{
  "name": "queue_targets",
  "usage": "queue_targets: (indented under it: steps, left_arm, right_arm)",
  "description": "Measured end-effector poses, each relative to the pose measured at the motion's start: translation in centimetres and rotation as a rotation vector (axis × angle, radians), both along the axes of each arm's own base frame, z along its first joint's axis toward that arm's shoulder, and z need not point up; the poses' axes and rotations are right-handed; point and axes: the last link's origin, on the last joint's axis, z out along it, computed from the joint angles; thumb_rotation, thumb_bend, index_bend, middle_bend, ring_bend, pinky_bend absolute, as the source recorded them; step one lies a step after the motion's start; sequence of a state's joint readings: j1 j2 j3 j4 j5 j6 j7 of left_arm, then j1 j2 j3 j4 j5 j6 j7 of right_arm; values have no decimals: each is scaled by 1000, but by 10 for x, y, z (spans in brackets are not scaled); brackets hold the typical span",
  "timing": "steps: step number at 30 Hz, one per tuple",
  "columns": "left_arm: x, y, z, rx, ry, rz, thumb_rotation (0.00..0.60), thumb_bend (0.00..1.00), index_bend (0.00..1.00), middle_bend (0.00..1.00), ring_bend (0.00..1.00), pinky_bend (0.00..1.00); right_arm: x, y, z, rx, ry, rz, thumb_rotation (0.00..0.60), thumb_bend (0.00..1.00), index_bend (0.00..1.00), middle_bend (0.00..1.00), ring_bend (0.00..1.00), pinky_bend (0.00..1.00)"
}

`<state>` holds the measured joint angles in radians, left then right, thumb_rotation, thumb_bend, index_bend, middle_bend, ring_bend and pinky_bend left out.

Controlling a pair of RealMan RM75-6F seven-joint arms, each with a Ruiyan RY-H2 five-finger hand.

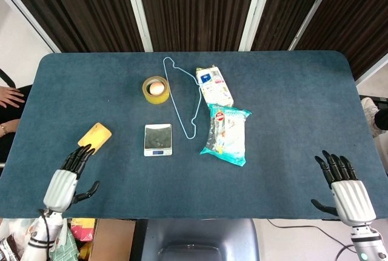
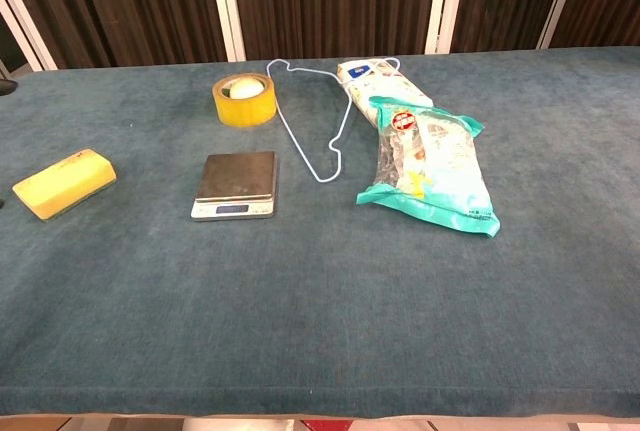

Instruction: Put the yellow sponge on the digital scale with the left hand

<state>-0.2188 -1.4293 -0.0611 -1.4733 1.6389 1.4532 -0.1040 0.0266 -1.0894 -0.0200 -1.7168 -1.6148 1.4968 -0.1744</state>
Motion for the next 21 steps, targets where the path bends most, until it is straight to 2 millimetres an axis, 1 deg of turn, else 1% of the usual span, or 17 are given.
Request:
queue_targets:
  steps: [3, 6, 12, 17, 21]
  left_arm:
    - [11, 24, -16, 7, -7, 59, 600, 318, 0, 3, 0, 95]
    - [18, 45, -31, 17, 31, 110, 600, 312, 0, 0, 0, 77]
    - [23, 81, -64, 16, 111, 229, 600, 305, 0, 0, 0, 74]
    - [18, 102, -75, 34, 168, 292, 600, 297, 0, 0, 0, 73]
    - [5, 116, -79, 57, 212, 363, 600, 295, 0, 0, 0, 73]
  right_arm:
    - [-1, 0, 1, 5, -10, 1, 600, 195, 0, 0, 0, 0]
    - [-2, -2, 2, -4, -2, -4, 600, 195, 0, 0, 0, 0]
    - [-2, -4, 1, -5, -2, -7, 600, 195, 0, 0, 0, 0]
    - [-1, -3, -1, 19, -15, -1, 600, 195, 0, 0, 0, 0]
    - [-2, -2, 3, 17, -25, 1, 600, 195, 0, 0, 0, 0]
